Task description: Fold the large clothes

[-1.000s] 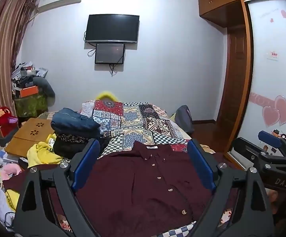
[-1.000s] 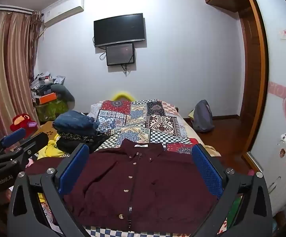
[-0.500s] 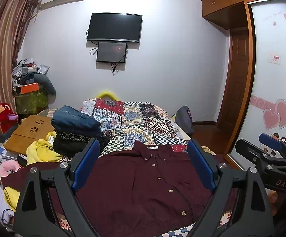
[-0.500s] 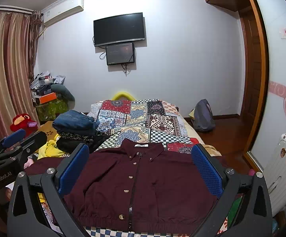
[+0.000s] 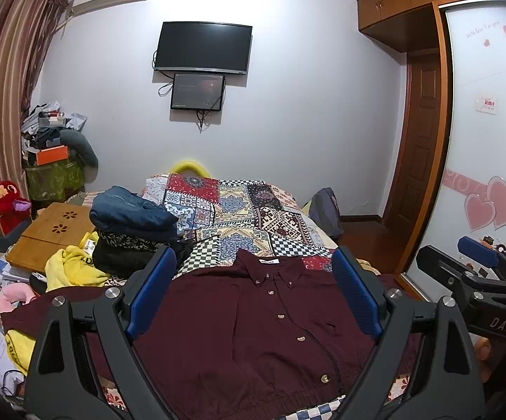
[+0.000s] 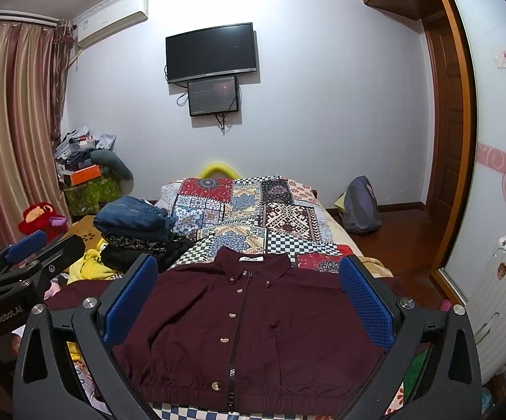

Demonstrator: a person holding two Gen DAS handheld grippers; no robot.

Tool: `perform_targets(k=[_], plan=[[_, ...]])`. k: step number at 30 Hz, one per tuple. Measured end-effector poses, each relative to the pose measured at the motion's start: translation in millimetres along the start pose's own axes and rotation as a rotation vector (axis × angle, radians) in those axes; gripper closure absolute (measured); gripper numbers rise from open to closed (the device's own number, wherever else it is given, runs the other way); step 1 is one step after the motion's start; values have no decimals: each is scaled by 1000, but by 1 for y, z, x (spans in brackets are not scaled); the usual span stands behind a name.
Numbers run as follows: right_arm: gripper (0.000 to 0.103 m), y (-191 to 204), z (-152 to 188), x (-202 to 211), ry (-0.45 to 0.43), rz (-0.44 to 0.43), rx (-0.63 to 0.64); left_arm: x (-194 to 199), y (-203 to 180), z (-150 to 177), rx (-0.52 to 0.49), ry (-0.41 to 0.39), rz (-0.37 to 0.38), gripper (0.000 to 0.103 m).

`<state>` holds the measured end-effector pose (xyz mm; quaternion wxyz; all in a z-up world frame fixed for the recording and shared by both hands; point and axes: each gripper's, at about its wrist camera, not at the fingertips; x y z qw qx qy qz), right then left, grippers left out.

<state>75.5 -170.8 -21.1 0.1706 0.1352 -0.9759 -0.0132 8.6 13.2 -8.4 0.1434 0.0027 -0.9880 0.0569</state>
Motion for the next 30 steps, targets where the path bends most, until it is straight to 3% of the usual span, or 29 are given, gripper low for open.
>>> perform_targets(k=[30], plan=[[0,-2,1,0,6,1,-6,-2,0,1,-7,-5,-8,11]])
Point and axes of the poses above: each gripper's, at about its wrist camera, not at the fingertips, and x roughly against the way its jaws point, y to its left, z to its underside, and after that the axes turned 2 degrees about -y, right-handed
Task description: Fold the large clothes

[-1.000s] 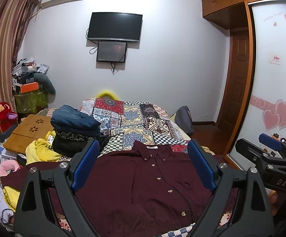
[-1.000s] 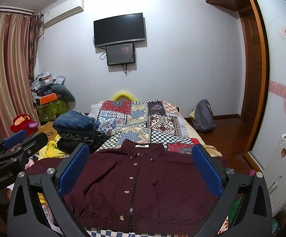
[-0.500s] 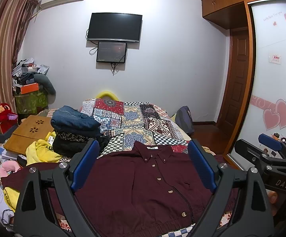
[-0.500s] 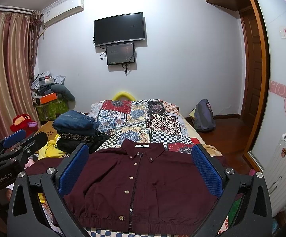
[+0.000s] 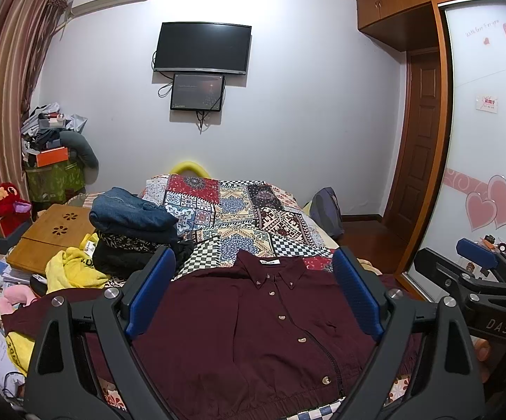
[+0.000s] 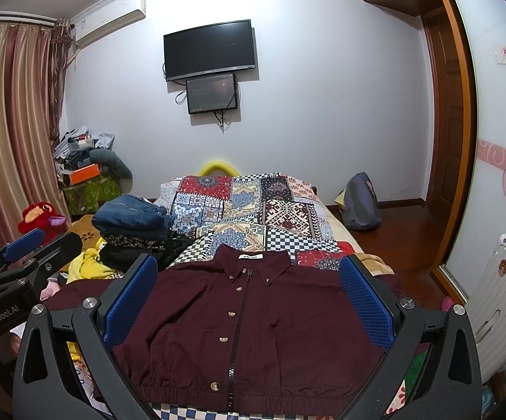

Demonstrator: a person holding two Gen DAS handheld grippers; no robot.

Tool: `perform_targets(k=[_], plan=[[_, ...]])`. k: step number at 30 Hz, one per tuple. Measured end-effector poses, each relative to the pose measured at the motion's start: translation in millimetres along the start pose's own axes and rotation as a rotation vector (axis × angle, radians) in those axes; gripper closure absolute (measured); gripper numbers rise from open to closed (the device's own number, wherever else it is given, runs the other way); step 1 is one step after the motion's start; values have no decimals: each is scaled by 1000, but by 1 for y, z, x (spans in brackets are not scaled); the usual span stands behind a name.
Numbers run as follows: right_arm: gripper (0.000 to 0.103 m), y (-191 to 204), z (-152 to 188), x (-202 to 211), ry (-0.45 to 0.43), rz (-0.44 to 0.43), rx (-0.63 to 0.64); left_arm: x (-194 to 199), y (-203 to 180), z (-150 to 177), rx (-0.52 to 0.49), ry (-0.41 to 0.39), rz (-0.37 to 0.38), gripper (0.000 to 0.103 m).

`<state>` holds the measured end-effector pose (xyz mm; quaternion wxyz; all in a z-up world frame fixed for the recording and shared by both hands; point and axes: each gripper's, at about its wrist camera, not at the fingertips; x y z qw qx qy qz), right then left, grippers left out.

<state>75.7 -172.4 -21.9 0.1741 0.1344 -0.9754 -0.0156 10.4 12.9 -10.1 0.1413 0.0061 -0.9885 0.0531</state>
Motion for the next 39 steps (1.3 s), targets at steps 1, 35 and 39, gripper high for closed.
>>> perform_targets(k=[1,35,39], plan=[[0,0,0,0,1,1,1,0,0,0,0,0,-1,11],[0,1,11,-87,179,29,0,-60,153,21,126,135,-434,11],[0,3,15,-111,225,47,28,-58,208,40,183,177,-559,11]])
Point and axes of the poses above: each gripper's, at about its wrist camera, not at the fingertips, and x roughly against the way its jaws point, y to its left, z to its underside, and after that the axes turned 2 degrees about -y, right-handed
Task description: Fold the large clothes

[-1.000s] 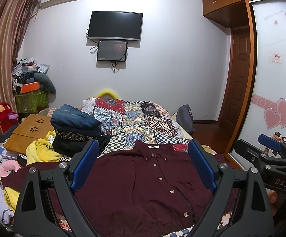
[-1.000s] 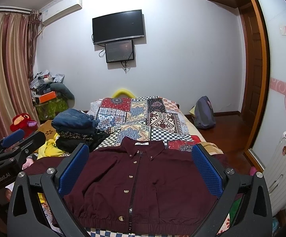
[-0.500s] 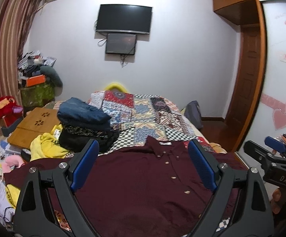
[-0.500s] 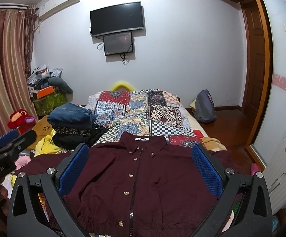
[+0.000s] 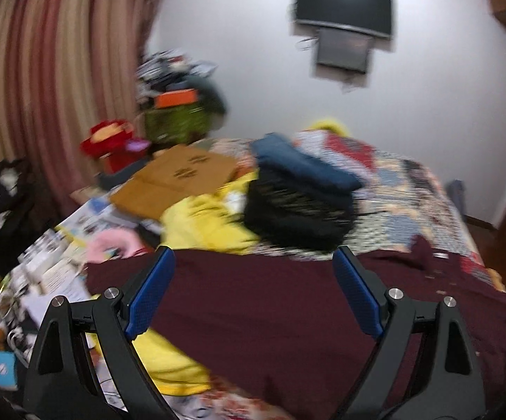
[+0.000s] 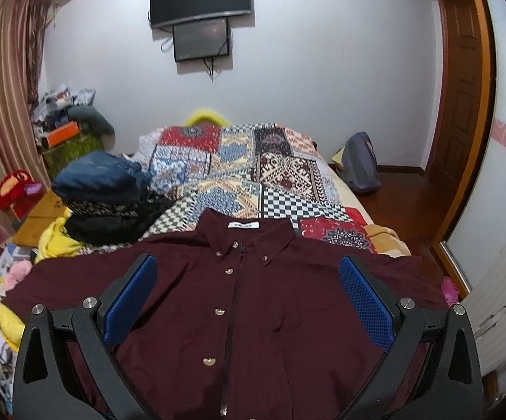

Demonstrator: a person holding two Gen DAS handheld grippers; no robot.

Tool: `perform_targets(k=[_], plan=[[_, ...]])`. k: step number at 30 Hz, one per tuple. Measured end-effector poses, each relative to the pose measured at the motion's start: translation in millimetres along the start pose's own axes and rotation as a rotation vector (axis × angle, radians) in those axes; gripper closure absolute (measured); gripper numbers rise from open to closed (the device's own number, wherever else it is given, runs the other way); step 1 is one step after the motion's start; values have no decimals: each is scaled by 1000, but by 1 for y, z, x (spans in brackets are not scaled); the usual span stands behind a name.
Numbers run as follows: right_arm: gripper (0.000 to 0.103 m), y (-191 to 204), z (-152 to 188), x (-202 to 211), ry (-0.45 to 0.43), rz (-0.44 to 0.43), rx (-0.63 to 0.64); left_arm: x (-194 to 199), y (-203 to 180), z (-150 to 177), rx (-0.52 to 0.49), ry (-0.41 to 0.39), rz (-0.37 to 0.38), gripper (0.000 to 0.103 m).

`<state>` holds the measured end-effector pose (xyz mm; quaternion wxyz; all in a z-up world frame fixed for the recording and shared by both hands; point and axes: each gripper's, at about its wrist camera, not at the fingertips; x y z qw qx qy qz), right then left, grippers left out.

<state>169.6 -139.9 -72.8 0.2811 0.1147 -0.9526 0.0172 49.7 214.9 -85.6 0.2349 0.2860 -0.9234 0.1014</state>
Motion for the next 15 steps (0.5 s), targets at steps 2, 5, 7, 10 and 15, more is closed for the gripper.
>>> perform_targets(k=[2,5,7,10,15], plan=[[0,1,0,-8,18,7,11,-16,29,6,42,28,-60,11],[0,2,0,-25,60,14,24,-39,63,15,108,93,-84,11],[0,1,-1,-34,81,10,25,-54,87,25,154,149,-111,11],[0,2,1,-49,123,11,29,-78,116,42,222,250,-104,11],[0,9,5,-69,180,4,39,-110,155,69,401,389,7,13]])
Point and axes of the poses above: each gripper's, at about its wrist camera, not at the fingertips, and x roughly against the way its jaws point, y to its left, z to its underside, and after that the axes turned 2 degrees about -y, right-handed
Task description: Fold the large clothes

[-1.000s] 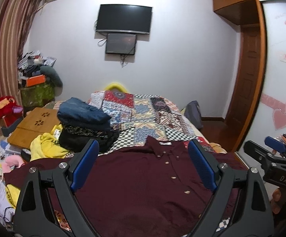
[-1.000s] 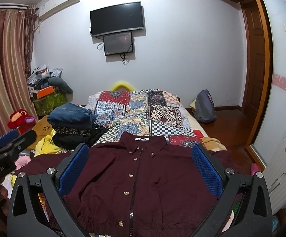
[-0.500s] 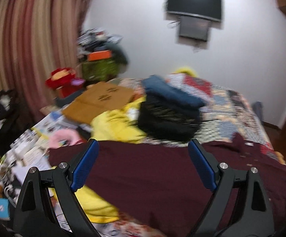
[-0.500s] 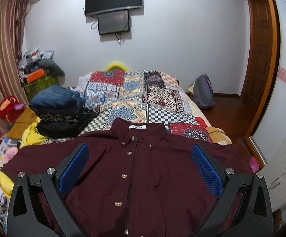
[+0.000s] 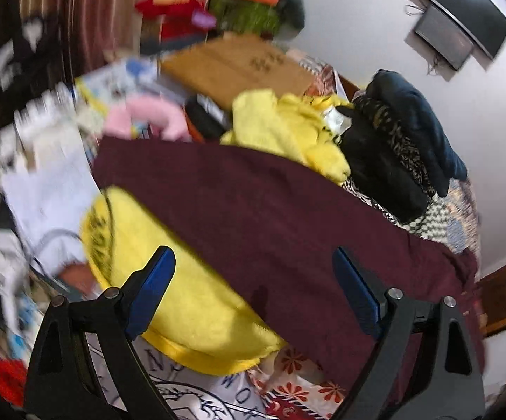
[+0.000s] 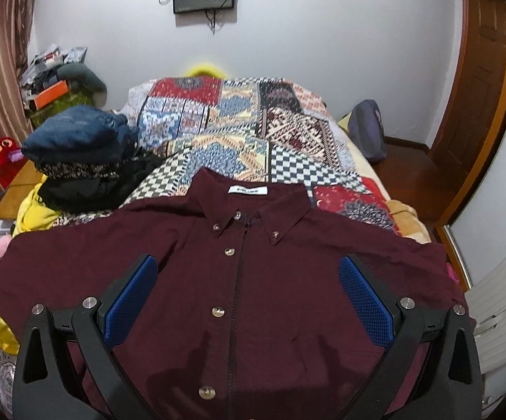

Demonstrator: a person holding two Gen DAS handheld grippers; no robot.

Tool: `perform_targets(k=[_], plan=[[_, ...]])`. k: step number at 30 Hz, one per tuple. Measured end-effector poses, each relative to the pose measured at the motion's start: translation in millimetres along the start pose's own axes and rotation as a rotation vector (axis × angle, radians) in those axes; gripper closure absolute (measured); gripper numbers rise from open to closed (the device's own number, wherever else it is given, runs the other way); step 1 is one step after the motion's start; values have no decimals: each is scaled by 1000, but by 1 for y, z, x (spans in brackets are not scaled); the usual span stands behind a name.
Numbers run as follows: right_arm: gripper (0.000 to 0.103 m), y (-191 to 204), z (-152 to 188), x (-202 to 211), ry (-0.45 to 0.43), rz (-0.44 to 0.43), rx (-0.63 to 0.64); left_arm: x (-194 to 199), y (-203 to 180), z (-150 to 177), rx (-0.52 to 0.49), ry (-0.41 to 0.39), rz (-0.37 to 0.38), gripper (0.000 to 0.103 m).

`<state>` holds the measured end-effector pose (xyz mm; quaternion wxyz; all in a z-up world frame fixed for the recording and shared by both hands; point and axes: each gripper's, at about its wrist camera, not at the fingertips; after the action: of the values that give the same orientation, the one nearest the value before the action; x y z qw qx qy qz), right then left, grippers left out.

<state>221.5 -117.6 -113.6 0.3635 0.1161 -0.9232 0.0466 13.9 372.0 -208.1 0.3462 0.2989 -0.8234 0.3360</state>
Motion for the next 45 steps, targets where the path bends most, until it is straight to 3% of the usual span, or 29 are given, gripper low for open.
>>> perform_targets(k=[3,7,12,15,20,26,34,39,45], plan=[[0,5,-4,-10,14,6,10,-15,14,-2,39,28,16,21],[0,11,-7,-22,40,7,20,-38,25,-10,58,54,-15,22],[0,14,-8,-31,62,16,31,-68,41,-21,88,71,-54,32],[0,14,-10,-34,75,8,26,-79,47,-26,91,58,-74,42],[0,14,-12,-34,82,1,15,-91,41,-33,30,39,-150,77],[0,11,-14,-27,72,5,18,-73,19,-44,-49,-40,-180,91],[0,1,-14,-13,40,-1,9,-13,-46,-71,-166,-205,-86,95],[0,-8,-13,-5,19,-6,3,26,-109,-80,-252,-294,50,96],[0,-23,-11,1,-5,-9,-10,58,-200,-68,-385,-335,243,96]])
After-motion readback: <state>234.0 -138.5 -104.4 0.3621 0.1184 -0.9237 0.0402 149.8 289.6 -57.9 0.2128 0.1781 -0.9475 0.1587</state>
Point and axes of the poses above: each gripper's, at about its wrist camera, not at the fingertips, and x roughly against the way its jaws point, y to its left, z to its underside, and after that the axes turned 2 degrees about -y, right-handed
